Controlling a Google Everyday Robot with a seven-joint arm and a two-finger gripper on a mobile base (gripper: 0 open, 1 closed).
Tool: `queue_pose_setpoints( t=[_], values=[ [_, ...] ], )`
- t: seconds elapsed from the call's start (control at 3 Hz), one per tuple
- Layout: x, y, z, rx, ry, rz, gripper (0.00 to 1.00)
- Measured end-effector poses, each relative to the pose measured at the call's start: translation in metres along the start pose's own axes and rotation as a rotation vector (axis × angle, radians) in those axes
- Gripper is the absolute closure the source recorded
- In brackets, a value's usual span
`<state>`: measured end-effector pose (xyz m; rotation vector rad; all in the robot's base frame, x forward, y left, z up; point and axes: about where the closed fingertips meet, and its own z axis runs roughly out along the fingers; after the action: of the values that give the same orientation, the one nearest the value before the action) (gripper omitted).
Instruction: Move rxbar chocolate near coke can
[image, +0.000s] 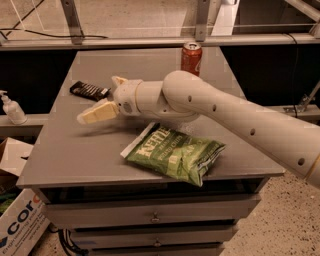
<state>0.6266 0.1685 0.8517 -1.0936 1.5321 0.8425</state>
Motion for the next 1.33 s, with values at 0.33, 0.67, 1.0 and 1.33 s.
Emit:
queue_pose_setpoints(
  t=[0.33, 0.67, 1.0, 1.33],
  values=[
    [0.000, 0.000, 0.000, 0.000, 0.000, 0.000, 0.00],
    [0.000, -0.003, 0.012, 0.006, 0.015, -0.024, 0.00],
    [0.004, -0.015, 0.024, 0.029, 0.030, -0.039, 0.00],
    [0.011, -0.028, 0.033, 0.051, 0.049, -0.046, 0.00]
  ],
)
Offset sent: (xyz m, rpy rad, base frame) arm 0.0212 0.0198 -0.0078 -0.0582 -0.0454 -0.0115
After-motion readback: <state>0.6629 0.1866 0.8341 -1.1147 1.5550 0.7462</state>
